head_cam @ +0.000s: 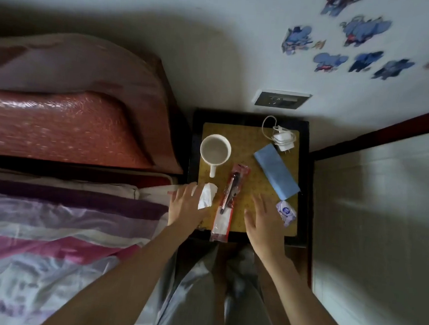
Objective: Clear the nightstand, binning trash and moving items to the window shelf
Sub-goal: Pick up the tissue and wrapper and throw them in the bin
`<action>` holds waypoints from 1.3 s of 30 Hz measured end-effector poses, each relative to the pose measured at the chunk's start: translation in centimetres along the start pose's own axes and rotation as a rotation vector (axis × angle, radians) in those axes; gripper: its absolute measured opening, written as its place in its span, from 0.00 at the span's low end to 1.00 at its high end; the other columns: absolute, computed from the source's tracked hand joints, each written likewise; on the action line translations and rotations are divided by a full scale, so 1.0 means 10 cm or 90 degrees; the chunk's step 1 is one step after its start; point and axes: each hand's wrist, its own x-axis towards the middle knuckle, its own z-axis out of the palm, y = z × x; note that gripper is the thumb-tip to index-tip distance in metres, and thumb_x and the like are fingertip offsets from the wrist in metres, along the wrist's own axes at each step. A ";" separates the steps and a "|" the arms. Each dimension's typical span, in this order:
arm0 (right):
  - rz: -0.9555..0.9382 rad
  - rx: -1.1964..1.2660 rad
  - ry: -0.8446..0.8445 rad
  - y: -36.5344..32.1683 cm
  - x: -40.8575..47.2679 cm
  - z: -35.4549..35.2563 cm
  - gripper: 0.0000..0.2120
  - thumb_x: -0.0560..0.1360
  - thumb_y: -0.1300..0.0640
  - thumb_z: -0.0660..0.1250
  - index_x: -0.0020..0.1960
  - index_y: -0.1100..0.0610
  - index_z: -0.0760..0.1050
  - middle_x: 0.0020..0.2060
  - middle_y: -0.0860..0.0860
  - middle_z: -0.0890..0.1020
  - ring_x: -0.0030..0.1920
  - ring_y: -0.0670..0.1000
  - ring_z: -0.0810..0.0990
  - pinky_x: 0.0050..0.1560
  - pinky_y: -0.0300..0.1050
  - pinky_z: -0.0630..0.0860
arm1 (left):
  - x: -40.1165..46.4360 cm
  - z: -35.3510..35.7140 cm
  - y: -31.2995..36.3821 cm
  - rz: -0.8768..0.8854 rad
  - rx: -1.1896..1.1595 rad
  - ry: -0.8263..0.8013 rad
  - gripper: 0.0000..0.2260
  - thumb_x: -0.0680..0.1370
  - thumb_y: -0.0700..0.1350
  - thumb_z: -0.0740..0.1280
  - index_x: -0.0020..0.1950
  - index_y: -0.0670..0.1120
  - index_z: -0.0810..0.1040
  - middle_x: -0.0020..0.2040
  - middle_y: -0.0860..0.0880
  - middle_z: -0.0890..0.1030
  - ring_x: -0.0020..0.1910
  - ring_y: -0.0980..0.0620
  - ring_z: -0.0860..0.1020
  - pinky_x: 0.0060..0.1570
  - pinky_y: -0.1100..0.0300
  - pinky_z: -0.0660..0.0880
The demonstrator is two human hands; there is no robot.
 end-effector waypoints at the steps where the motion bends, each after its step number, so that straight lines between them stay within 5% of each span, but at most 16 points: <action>1: 0.008 0.005 0.002 0.00 0.02 0.05 0.19 0.77 0.54 0.63 0.65 0.60 0.70 0.62 0.59 0.75 0.59 0.59 0.77 0.56 0.54 0.77 | 0.02 0.04 -0.01 0.000 -0.001 0.010 0.30 0.62 0.53 0.78 0.61 0.47 0.75 0.53 0.46 0.81 0.52 0.43 0.79 0.52 0.47 0.76; 7: 0.039 0.034 -0.019 -0.02 0.11 0.23 0.21 0.77 0.53 0.63 0.68 0.60 0.68 0.64 0.59 0.74 0.63 0.59 0.74 0.59 0.54 0.75 | 0.06 0.13 0.00 -0.026 -0.088 0.037 0.23 0.64 0.40 0.77 0.58 0.47 0.78 0.51 0.45 0.81 0.52 0.41 0.78 0.46 0.46 0.79; 17: 0.162 0.140 0.008 -0.25 0.47 0.45 0.37 0.70 0.35 0.63 0.69 0.60 0.64 0.59 0.57 0.77 0.58 0.56 0.76 0.58 0.50 0.75 | -0.06 0.01 -0.10 -0.112 -0.290 0.119 0.18 0.69 0.39 0.72 0.58 0.45 0.78 0.54 0.47 0.80 0.52 0.48 0.78 0.44 0.57 0.75; 21: 0.197 0.095 0.016 -0.29 0.60 0.56 0.31 0.70 0.42 0.70 0.64 0.60 0.68 0.57 0.56 0.77 0.56 0.54 0.76 0.57 0.47 0.75 | -0.13 0.02 -0.14 -0.111 -0.360 0.166 0.18 0.68 0.39 0.73 0.58 0.45 0.79 0.53 0.48 0.81 0.49 0.51 0.80 0.47 0.53 0.80; 28: 0.273 0.243 0.035 -0.37 0.65 0.61 0.05 0.73 0.53 0.69 0.44 0.54 0.75 0.38 0.49 0.83 0.34 0.44 0.79 0.34 0.33 0.72 | -0.28 -0.08 -0.16 -0.122 -0.407 0.211 0.18 0.67 0.36 0.75 0.56 0.42 0.80 0.51 0.47 0.81 0.44 0.54 0.80 0.42 0.68 0.75; 32: 0.275 0.288 0.029 -0.34 0.52 0.50 0.06 0.74 0.53 0.68 0.41 0.55 0.77 0.34 0.47 0.82 0.33 0.44 0.79 0.34 0.34 0.73 | -0.38 -0.24 -0.19 -0.134 -0.397 0.226 0.16 0.67 0.34 0.74 0.54 0.41 0.81 0.49 0.47 0.81 0.42 0.57 0.77 0.40 0.78 0.71; 36: 0.232 0.337 0.036 -0.40 0.36 0.19 0.07 0.73 0.56 0.70 0.39 0.58 0.76 0.30 0.48 0.79 0.27 0.40 0.75 0.30 0.25 0.69 | -0.53 -0.46 -0.19 -0.143 -0.414 0.247 0.17 0.67 0.34 0.74 0.55 0.42 0.81 0.49 0.48 0.81 0.43 0.56 0.78 0.43 0.70 0.75; 39: 0.153 0.373 0.058 -0.50 0.25 -0.11 0.06 0.72 0.58 0.71 0.39 0.57 0.75 0.31 0.48 0.79 0.30 0.40 0.76 0.33 0.30 0.71 | -0.66 -0.67 -0.15 -0.153 -0.424 0.260 0.17 0.68 0.35 0.73 0.56 0.44 0.80 0.51 0.50 0.81 0.44 0.54 0.79 0.44 0.66 0.75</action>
